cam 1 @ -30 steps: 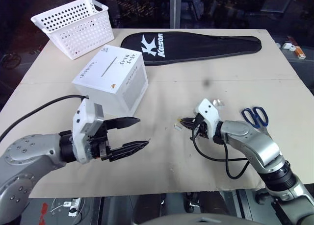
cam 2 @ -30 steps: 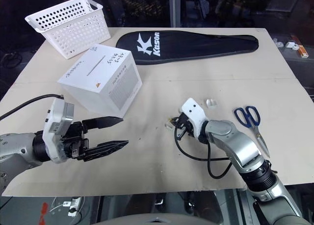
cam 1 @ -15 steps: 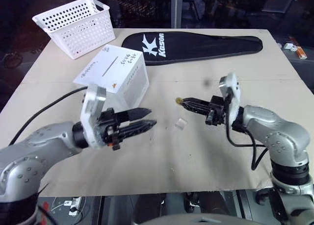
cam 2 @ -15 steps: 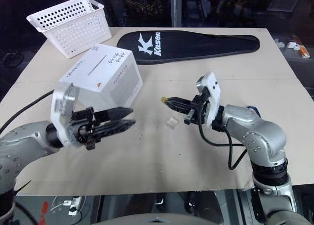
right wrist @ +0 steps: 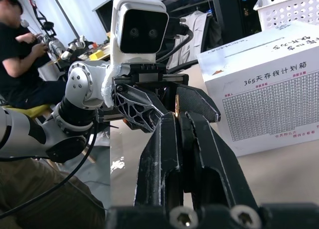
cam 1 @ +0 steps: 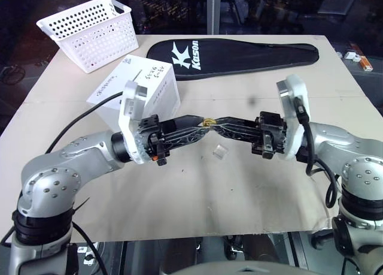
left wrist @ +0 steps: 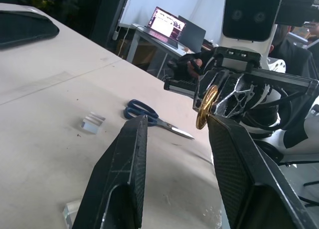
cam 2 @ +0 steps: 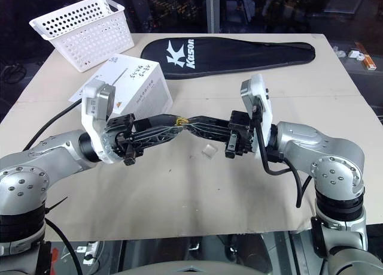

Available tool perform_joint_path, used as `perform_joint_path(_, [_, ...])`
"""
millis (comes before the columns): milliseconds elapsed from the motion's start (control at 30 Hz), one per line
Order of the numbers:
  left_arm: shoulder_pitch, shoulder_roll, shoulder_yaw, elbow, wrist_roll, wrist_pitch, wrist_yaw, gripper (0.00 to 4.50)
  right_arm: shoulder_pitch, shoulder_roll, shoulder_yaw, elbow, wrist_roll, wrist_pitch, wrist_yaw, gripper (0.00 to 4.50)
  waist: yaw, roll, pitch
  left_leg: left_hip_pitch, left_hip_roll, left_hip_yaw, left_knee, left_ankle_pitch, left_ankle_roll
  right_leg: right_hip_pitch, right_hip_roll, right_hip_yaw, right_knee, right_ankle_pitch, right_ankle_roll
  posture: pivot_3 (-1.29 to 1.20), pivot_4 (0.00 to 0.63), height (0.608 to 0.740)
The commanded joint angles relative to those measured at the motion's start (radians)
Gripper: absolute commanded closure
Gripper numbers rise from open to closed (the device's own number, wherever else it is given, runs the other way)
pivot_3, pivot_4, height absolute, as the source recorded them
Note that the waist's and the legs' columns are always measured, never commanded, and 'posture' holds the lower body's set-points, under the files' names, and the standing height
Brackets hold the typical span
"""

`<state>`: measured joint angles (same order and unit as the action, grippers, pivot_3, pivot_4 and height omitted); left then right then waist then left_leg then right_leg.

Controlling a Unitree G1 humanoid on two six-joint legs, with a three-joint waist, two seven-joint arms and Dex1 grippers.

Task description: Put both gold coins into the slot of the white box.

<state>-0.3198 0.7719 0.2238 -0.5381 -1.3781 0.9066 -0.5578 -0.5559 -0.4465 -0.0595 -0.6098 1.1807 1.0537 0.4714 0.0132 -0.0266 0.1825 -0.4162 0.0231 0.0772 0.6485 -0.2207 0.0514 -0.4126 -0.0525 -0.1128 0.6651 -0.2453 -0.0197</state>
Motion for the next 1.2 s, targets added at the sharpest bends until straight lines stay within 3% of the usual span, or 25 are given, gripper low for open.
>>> perform_joint_path(33, [-0.018,-0.005,0.011,-0.026,-0.035,-0.013,0.008,3.12,-0.024,-0.007,0.005,-0.019,0.04,-0.021,-0.006,4.5,0.0,0.0,0.0,0.0,0.0,0.0,0.0,0.0,0.0,0.0,0.0,0.0,0.0,0.0,0.0,0.0,0.15,0.738])
perform_joint_path(100, [-0.016,-0.003,0.014,-0.028,-0.036,-0.015,0.006,3.74,-0.031,-0.007,0.01,-0.014,0.046,-0.022,-0.012,4.5,0.0,0.0,0.0,0.0,0.0,0.0,0.0,0.0,0.0,0.0,0.0,0.0,0.0,0.0,0.0,0.0,0.15,0.738])
perform_joint_path(433, [-0.016,-0.002,0.03,-0.018,-0.058,-0.025,0.009,3.74,-0.032,-0.036,0.014,-0.018,0.109,-0.019,-0.046,4.5,0.0,0.0,0.0,0.0,0.0,0.0,0.0,0.0,0.0,0.0,0.0,0.0,0.0,0.0,0.0,0.0,0.15,0.738])
perform_joint_path(533, [-0.024,-0.011,0.03,-0.012,-0.068,-0.03,0.013,4.44,-0.028,-0.047,0.015,-0.01,0.12,-0.022,-0.045,4.5,0.001,0.0,0.0,0.0,0.0,0.0,0.0,0.0,0.0,0.0,0.0,0.0,0.0,0.0,0.0,0.0,0.15,0.738])
perform_joint_path(933, [-0.048,-0.04,0.023,-0.006,-0.079,-0.037,0.028,4.44,-0.022,-0.065,0.025,-0.006,0.143,-0.046,-0.065,4.5,0.001,0.0,0.0,0.0,0.0,0.0,0.0,0.0,0.0,0.0,0.0,0.0,0.0,0.0,0.0,0.0,0.15,0.738])
perform_joint_path(1000, [-0.047,-0.039,0.037,0.0,-0.086,-0.038,0.043,4.5,-0.019,-0.068,0.02,-0.009,0.122,-0.062,-0.067,3.43,0.001,0.0,0.0,0.0,0.0,0.0,0.0,0.0,0.0,0.0,0.0,0.0,0.0,0.0,0.0,0.0,0.15,0.738])
perform_joint_path(1033, [-0.049,-0.038,0.043,0.003,-0.092,-0.04,0.051,4.5,-0.018,-0.072,0.019,-0.012,0.112,-0.067,-0.066,3.16,0.0,0.0,0.0,0.0,0.0,0.0,0.0,0.0,0.0,0.0,0.0,0.0,0.0,0.0,0.0,0.0,0.15,0.738])
perform_joint_path(1200, [-0.047,-0.002,0.09,0.028,-0.163,-0.034,0.112,4.5,-0.02,-0.156,0.03,-0.038,-0.022,-0.103,-0.022,0.89,0.001,0.0,0.0,0.0,0.0,0.0,0.0,0.0,0.0,0.0,0.0,0.0,0.0,0.0,0.0,0.0,0.15,0.738])
